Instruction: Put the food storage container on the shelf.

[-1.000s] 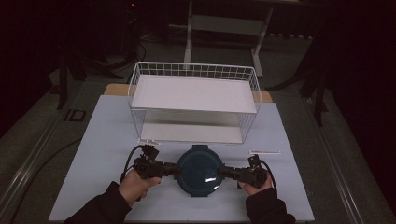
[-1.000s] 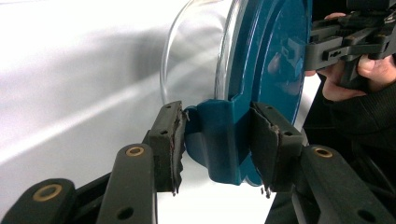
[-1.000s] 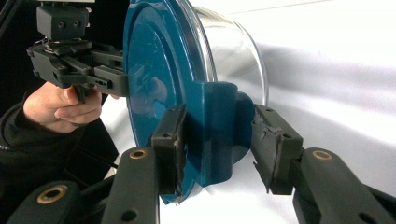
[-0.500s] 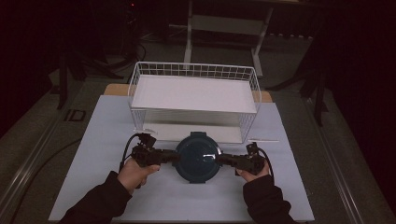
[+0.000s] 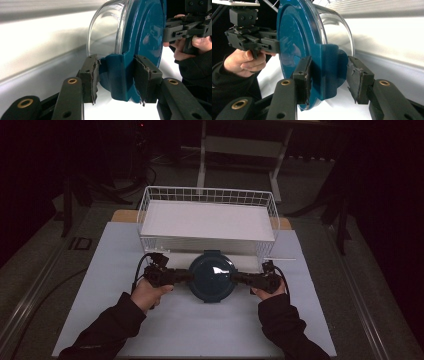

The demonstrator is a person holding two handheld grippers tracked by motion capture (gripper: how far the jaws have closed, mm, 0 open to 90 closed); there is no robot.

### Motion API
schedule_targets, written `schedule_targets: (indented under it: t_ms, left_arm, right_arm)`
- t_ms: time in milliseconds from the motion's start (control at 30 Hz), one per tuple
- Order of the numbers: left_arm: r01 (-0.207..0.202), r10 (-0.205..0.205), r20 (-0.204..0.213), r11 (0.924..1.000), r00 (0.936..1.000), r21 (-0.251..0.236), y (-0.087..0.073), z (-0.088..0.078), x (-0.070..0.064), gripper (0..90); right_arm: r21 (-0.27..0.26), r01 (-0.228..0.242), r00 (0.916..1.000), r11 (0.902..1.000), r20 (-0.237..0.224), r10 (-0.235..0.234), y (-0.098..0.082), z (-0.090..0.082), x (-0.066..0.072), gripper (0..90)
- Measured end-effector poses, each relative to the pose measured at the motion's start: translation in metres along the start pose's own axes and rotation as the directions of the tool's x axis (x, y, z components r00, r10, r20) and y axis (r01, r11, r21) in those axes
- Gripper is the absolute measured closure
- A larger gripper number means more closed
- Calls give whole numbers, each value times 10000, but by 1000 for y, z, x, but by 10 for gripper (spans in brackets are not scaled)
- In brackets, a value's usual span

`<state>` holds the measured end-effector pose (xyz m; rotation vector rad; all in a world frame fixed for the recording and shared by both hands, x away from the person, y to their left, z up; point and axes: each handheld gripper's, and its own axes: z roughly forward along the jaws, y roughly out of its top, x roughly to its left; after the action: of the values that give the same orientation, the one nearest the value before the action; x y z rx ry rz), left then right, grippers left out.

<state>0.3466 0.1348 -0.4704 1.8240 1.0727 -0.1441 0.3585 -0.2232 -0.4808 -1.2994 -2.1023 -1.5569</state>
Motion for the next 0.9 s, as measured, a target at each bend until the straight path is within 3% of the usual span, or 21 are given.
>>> schedule_targets:
  t_ms: [200, 367, 500, 567, 900]
  left_arm:
    - [-78, 82, 130, 9994, 9999, -344, 3, 6, 12, 560]
    - [-176, 172, -74, 9986, 9998, -498, 7, 9, 20, 559]
    - [89, -96, -128, 9986, 9999, -522, 10, 10, 25, 558]
    - [-102, 89, -241, 9985, 9997, -529, 12, 11, 27, 558]
    - [123, -148, -374, 9977, 9992, -663, 9, 19, 39, 551]
  right_arm:
    - [-94, 206, 9994, 9997, 271, -204, 9, 4, -5, 562]
    - [-187, 262, 9987, 9995, 437, -254, 12, 12, -11, 560]
    - [-245, 215, 9988, 9995, 440, -204, 13, 19, -15, 560]
    - [-289, 228, 9989, 9993, 419, -216, 15, 20, -18, 559]
    - [-343, 180, 9977, 9992, 665, -157, 14, 31, -26, 557]
